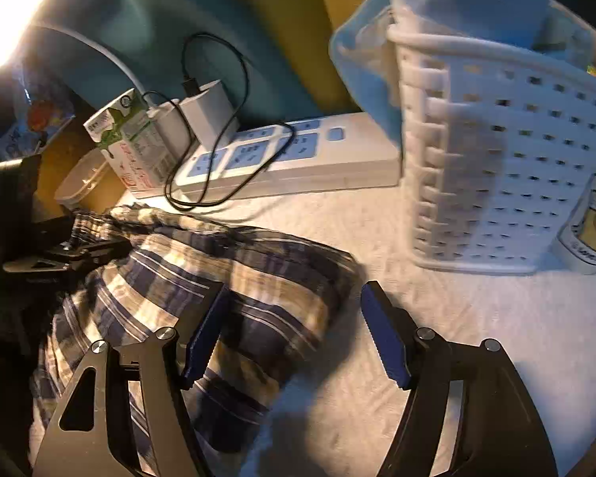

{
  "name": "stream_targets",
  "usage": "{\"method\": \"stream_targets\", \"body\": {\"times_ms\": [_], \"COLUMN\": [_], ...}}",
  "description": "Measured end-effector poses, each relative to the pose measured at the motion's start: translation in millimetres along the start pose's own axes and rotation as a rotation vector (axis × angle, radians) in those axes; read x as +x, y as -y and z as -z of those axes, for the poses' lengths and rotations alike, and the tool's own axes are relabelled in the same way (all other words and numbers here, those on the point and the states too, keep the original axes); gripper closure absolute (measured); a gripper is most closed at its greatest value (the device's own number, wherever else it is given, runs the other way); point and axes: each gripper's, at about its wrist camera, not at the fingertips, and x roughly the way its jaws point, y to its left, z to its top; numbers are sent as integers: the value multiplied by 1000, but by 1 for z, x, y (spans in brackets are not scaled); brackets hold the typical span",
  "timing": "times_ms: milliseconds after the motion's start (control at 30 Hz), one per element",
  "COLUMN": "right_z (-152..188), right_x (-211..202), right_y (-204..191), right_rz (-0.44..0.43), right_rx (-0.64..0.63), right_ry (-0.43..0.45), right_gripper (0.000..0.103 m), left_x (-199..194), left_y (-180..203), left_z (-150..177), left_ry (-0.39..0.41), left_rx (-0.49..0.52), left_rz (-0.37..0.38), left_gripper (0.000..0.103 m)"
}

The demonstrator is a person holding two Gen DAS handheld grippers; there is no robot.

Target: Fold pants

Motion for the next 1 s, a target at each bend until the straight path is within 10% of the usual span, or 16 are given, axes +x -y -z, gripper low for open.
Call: {"method": "stream_targets", "body": {"times_ms": [200, 433, 1000], "right_z": [-2, -1, 9], "right_x": [0, -4, -135], "right_y": [-8, -23, -99], "right_rz": [7, -26, 109], "right_rx": [-23, -86, -325], "right_ry": [12, 24, 352], "right_gripper": [33, 83, 86], "left_x": [10, 6, -121], "left_y": [10, 28, 61], "left_z": [-3, 0, 15], "left_ry": [26, 32, 345], "left_rx": [24, 57, 99], "left_rz": [9, 70, 42], "left_gripper": [30, 80, 86]}}
